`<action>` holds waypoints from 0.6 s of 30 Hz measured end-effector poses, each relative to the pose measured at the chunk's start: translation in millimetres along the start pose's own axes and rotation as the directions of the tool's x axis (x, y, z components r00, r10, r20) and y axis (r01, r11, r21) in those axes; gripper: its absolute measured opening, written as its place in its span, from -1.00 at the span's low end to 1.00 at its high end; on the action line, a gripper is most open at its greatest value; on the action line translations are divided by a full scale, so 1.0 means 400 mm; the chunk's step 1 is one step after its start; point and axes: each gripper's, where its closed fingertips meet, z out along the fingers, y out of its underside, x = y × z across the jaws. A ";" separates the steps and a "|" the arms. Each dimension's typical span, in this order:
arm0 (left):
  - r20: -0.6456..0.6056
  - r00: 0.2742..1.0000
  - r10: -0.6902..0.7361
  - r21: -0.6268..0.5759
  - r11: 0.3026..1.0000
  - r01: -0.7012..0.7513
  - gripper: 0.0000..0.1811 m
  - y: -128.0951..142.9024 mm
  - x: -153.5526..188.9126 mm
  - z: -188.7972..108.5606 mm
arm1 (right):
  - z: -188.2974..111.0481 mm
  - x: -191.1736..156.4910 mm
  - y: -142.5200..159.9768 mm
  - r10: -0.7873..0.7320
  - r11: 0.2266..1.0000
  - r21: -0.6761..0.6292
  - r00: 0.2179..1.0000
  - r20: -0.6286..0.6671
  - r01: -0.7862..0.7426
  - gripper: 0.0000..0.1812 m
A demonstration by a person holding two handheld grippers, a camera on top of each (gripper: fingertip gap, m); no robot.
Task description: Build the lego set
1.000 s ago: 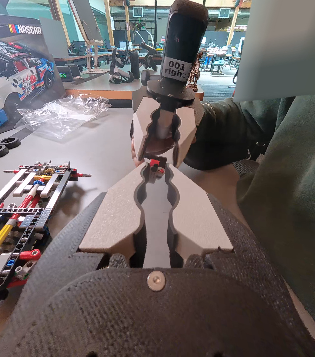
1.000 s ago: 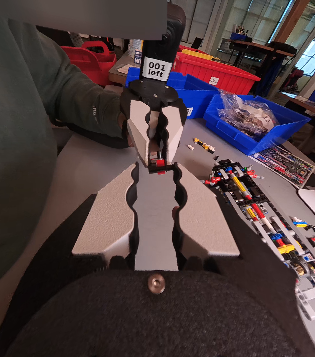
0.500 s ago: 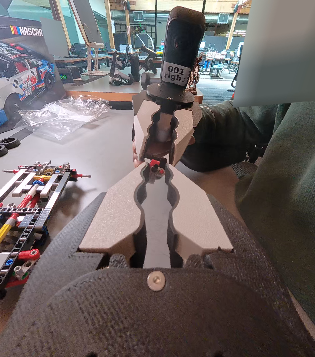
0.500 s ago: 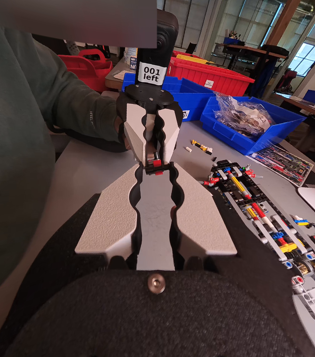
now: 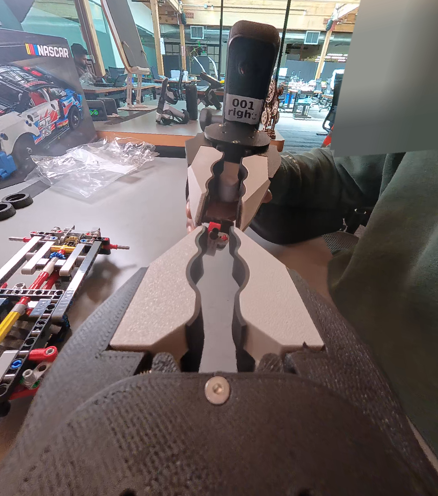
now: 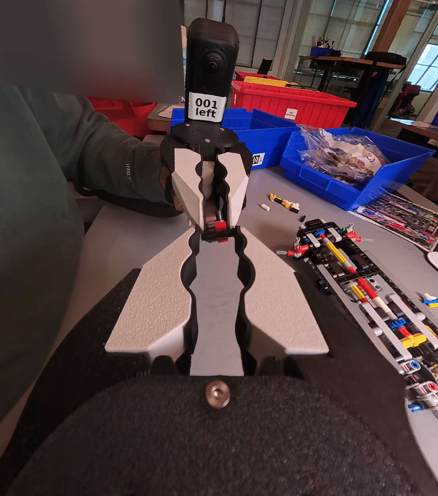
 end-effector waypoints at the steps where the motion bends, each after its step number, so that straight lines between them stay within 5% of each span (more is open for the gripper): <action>1: 0.000 1.000 0.000 0.000 1.000 0.000 -0.85 -0.002 -0.002 -0.001 | 0.001 -0.001 0.000 -0.010 1.000 -0.003 1.000 0.004 0.010 -0.71; 18: 0.005 1.000 0.001 0.044 0.999 -0.001 -0.81 -0.016 -0.003 -0.009 | -0.012 0.005 -0.021 0.121 0.990 0.066 0.991 0.059 -0.124 -0.77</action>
